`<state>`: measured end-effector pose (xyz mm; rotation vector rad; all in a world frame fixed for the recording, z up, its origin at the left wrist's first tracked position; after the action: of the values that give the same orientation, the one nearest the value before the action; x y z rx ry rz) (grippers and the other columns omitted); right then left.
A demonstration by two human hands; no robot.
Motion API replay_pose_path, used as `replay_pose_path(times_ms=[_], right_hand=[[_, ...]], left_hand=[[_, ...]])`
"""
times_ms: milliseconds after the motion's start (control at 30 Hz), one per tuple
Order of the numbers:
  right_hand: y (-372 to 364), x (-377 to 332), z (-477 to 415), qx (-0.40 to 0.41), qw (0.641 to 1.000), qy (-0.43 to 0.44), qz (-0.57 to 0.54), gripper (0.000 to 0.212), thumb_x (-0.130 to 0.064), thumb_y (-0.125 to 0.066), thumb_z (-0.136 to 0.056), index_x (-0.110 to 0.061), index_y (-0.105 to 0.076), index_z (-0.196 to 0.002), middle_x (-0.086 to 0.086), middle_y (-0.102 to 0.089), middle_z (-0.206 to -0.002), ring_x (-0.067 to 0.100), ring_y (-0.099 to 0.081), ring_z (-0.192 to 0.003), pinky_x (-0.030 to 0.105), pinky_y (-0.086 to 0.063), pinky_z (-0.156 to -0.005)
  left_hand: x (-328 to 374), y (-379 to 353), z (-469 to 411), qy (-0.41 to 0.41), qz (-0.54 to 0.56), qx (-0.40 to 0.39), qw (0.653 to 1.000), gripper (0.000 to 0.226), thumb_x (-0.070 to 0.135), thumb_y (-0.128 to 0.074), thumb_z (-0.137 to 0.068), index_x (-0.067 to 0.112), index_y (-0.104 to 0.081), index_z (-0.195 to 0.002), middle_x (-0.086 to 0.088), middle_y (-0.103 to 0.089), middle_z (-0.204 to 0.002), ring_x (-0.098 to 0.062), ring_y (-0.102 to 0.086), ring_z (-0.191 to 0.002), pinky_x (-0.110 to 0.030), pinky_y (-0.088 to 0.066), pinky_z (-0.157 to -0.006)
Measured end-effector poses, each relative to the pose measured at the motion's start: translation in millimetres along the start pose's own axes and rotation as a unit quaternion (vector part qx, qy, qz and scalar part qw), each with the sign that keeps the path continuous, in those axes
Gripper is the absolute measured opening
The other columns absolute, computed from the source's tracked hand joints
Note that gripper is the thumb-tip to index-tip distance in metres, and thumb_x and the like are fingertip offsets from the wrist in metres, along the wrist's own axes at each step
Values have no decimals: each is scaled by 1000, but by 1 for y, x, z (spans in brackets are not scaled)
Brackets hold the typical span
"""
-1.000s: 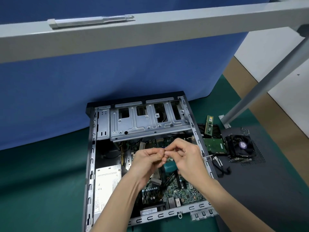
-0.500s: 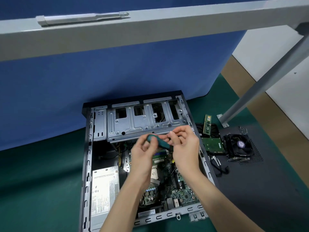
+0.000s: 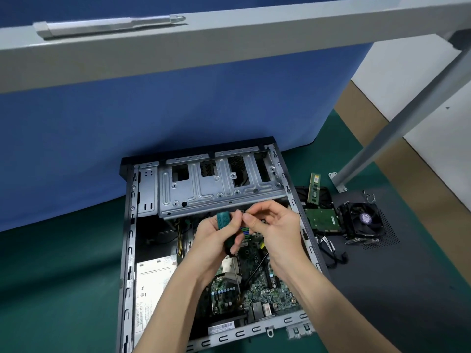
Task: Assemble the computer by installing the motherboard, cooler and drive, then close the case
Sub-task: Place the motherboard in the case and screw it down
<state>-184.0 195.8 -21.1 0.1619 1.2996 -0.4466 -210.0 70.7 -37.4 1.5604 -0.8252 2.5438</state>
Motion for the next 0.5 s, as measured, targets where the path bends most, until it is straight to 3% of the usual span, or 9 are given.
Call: replay_pose_path(times_ms=[133, 400, 500], right_hand=[[4, 7, 2, -10, 1000, -15, -13, 22, 8, -77, -69, -12, -68, -69, 6, -68, -68, 16, -58, -55, 26, -51, -61], [7, 7, 1, -38, 999, -23, -30, 14, 3, -80, -65, -7, -70, -69, 11, -70, -69, 19, -63, -56, 27, -54, -60], [9, 5, 1, -48, 999, -9, 6, 12, 2, -79, -69, -8, -74, -74, 12, -72, -71, 21, -68, -59, 24, -55, -62]], left_hand=[[0, 1, 0, 6, -6, -31, 999, 21, 21, -62, -88, 8, -64, -72, -5, -52, -57, -15, -37, -51, -18, -41, -57], [-3, 9, -4, 24, -5, -26, 999, 16, 17, -66, -83, 2, -71, -86, -6, -58, -61, -13, -51, -57, -21, -46, -58], [-3, 13, -6, 19, -26, -32, 999, 15, 17, -64, -86, 4, -71, -81, -7, -56, -61, -15, -49, -58, -20, -45, -59]])
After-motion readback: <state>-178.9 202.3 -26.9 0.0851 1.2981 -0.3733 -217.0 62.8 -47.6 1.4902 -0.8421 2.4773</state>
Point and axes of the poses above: each hand's wrist, its own z-axis away from the middle knuckle, its own y-axis out of the back of the hand, x = y × z, the point moved 3 cm from there along -z, towards the middle knuckle
